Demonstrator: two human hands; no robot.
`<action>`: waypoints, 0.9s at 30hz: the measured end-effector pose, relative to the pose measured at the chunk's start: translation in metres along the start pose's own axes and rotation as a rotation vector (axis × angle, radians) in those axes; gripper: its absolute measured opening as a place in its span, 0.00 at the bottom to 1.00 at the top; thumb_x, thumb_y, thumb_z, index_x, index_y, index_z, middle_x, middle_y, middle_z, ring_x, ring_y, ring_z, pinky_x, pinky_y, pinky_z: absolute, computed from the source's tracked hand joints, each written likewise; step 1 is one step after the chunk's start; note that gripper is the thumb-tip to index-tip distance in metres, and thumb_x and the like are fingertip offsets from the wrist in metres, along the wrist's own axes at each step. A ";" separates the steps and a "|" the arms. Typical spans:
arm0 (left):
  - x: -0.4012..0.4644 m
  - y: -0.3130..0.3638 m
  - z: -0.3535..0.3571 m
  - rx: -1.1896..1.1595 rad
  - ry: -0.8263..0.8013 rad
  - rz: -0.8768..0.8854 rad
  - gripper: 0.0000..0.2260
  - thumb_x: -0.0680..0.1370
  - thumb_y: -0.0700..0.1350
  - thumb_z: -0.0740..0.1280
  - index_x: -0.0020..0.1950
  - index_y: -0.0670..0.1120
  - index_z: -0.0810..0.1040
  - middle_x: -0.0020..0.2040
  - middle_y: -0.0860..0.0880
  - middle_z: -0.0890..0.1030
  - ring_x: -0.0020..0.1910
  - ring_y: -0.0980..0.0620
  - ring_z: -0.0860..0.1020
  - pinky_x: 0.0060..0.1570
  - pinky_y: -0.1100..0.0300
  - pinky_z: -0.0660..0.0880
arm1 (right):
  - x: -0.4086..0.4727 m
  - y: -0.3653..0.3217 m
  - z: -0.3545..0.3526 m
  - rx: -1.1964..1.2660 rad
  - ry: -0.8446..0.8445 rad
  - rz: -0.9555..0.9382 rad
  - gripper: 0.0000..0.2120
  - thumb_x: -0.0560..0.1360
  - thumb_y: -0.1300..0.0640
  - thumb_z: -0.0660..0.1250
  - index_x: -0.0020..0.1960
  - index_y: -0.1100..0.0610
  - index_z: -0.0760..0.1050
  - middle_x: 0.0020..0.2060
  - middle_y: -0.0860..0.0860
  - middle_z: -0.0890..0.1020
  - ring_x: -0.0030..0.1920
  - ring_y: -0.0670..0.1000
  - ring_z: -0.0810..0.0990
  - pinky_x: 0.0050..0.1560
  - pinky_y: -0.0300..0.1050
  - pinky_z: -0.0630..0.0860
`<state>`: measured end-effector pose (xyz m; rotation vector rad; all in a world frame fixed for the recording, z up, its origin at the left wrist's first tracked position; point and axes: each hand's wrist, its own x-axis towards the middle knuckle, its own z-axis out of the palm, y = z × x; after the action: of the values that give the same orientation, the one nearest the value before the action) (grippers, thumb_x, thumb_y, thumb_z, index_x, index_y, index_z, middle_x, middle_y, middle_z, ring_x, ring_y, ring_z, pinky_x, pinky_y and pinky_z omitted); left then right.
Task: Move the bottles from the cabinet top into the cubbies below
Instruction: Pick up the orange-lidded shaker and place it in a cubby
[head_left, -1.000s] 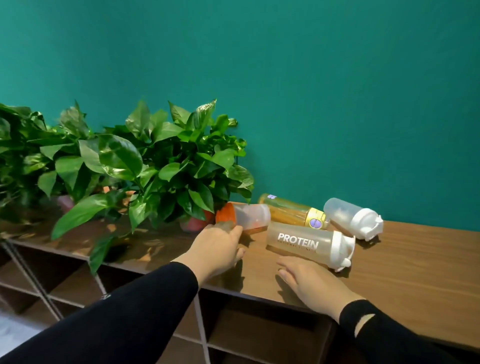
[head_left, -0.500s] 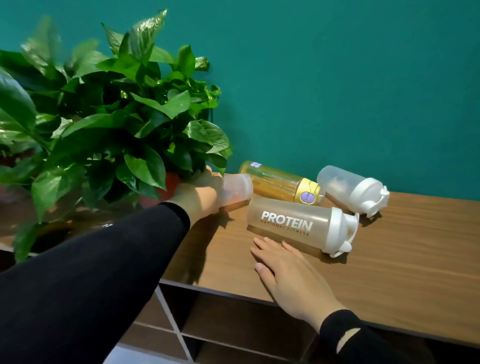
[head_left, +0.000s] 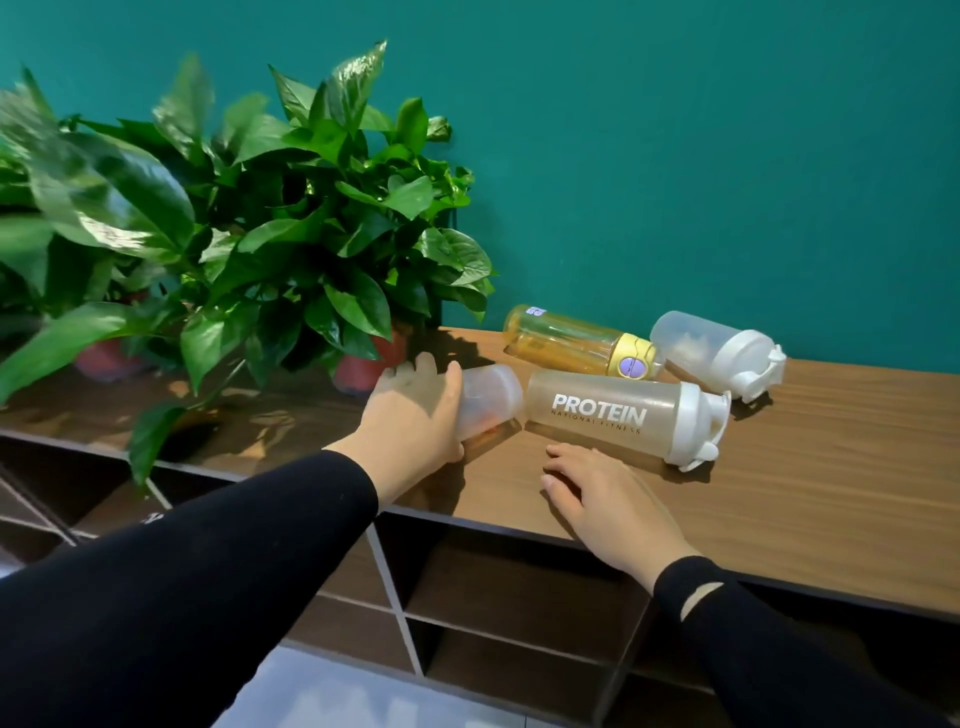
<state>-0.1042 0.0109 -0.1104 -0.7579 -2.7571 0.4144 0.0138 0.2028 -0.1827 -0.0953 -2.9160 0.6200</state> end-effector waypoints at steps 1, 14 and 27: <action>-0.007 -0.003 -0.003 0.024 0.013 0.011 0.39 0.70 0.57 0.71 0.77 0.45 0.62 0.61 0.41 0.74 0.54 0.39 0.77 0.53 0.49 0.73 | 0.000 0.001 0.001 0.005 0.001 0.008 0.20 0.82 0.42 0.57 0.70 0.47 0.75 0.74 0.41 0.71 0.75 0.48 0.67 0.76 0.46 0.59; -0.075 -0.012 -0.057 0.168 0.290 0.576 0.36 0.70 0.51 0.71 0.75 0.45 0.65 0.59 0.39 0.74 0.55 0.38 0.75 0.55 0.45 0.73 | -0.012 -0.050 -0.032 0.377 0.023 -0.153 0.47 0.66 0.32 0.72 0.80 0.45 0.59 0.73 0.40 0.67 0.70 0.42 0.66 0.67 0.43 0.68; -0.171 -0.009 0.011 -0.848 0.477 0.413 0.21 0.77 0.63 0.65 0.65 0.52 0.72 0.59 0.53 0.74 0.56 0.54 0.77 0.56 0.55 0.75 | -0.117 -0.045 0.029 0.763 -0.110 0.129 0.46 0.56 0.39 0.84 0.65 0.28 0.61 0.64 0.32 0.71 0.66 0.37 0.72 0.66 0.46 0.73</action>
<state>0.0301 -0.0891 -0.1457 -1.3899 -2.2341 -0.8270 0.1230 0.1390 -0.2065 -0.1554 -2.5630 1.7397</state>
